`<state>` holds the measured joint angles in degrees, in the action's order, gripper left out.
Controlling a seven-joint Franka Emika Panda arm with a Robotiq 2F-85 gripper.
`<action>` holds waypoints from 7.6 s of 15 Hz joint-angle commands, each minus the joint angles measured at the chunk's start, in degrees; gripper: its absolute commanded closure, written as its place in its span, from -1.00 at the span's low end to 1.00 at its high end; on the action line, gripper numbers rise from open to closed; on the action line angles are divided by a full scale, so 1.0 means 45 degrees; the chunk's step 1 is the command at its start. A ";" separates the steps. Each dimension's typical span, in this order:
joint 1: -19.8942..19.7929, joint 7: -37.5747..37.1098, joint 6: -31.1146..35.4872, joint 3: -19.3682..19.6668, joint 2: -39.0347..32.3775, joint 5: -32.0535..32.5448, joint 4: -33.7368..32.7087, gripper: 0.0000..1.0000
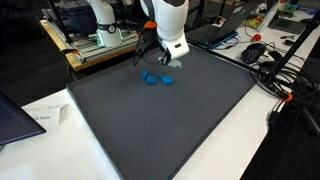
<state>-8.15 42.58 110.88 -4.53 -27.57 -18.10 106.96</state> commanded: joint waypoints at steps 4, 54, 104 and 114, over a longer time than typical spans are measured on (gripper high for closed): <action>-0.0287 0.1582 -0.1637 0.0189 -0.0565 0.1193 -0.0909 0.98; 0.2412 -1.3786 0.3837 0.1633 0.4131 0.9108 0.4980 0.98; 0.2577 -0.3738 0.5212 0.0924 0.6406 0.7268 0.5668 0.98; 0.2455 -0.3936 0.6243 0.0932 0.6164 0.9260 0.5761 0.98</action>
<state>3.65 24.82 139.08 0.44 0.16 23.63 132.95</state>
